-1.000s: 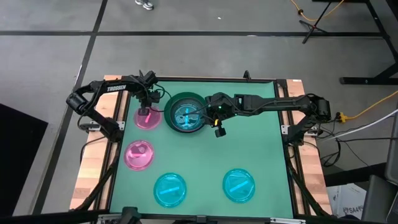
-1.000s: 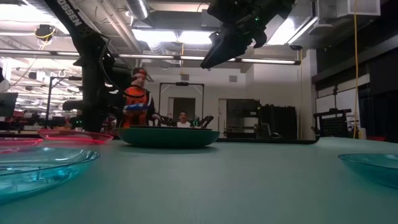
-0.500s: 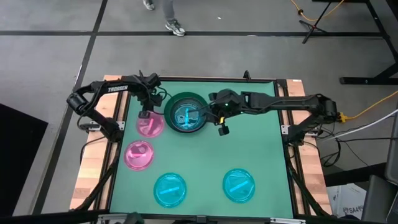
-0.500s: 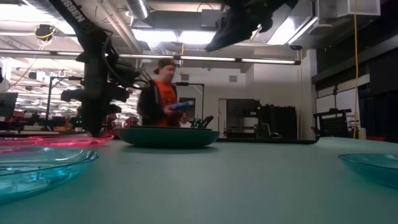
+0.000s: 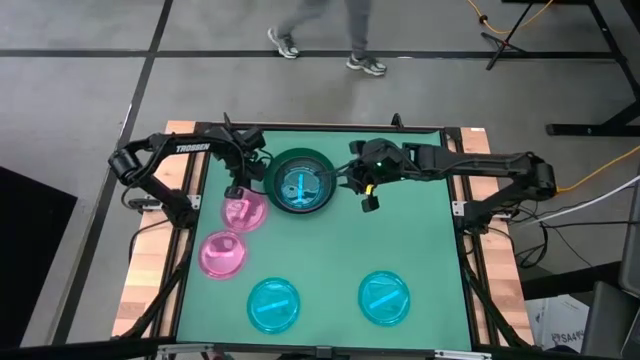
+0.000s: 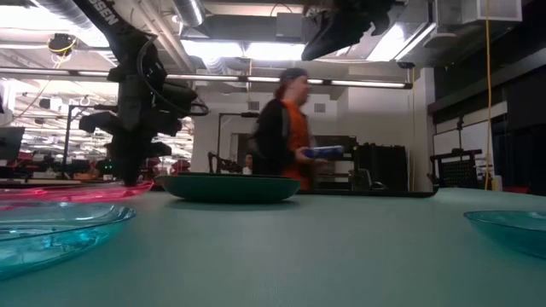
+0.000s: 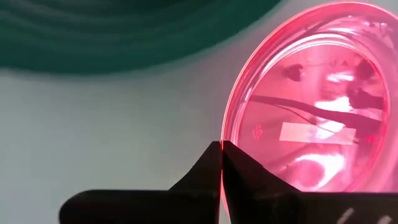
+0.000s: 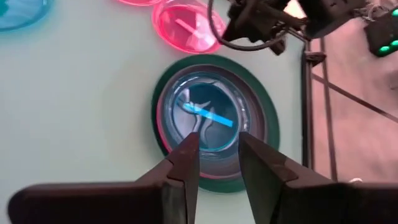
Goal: Stack plastic plates
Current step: Stack the top light pink plate on top of the blue plate
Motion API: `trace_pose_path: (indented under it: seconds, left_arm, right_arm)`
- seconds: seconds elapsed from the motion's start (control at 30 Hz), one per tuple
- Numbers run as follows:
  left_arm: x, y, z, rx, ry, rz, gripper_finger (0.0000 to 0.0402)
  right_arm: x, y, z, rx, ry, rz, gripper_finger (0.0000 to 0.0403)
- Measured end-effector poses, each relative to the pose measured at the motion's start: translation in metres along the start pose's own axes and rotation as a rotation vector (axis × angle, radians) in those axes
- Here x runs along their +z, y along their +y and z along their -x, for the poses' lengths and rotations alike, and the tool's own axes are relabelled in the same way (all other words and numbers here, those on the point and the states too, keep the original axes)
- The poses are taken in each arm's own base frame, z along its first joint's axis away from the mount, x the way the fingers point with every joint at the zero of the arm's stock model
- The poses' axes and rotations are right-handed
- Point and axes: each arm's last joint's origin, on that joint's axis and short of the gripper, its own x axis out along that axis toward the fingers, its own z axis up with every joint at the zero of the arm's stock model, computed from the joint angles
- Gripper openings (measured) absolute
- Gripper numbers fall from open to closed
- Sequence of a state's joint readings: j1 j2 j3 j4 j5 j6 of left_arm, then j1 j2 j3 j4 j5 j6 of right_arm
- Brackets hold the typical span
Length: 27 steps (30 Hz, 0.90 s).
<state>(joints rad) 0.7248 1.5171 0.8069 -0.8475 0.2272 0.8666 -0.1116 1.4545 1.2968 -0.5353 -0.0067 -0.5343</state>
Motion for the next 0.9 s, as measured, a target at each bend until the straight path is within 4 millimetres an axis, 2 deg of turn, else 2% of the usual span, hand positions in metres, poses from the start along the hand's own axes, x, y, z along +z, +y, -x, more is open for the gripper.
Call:
trace_pose_path:
  seconds: [0.23, 0.67, 0.9]
  left_arm:
    - [0.01, -0.008, 0.013, -0.006, -0.078, -0.043, 0.0]
    - [0.025, -0.039, 0.053, 0.05, -0.255, -0.125, 0.0]
    - [0.03, -0.054, 0.067, 0.08, -0.344, -0.142, 0.0]
  right_arm:
    - [-0.003, 0.0, 0.002, -0.023, 0.048, 0.0, 0.0101]
    - [-0.005, 0.001, 0.002, -0.035, 0.074, -0.002, 0.0101]
    - [-0.005, 0.001, 0.002, -0.035, 0.074, -0.003, 0.0101]
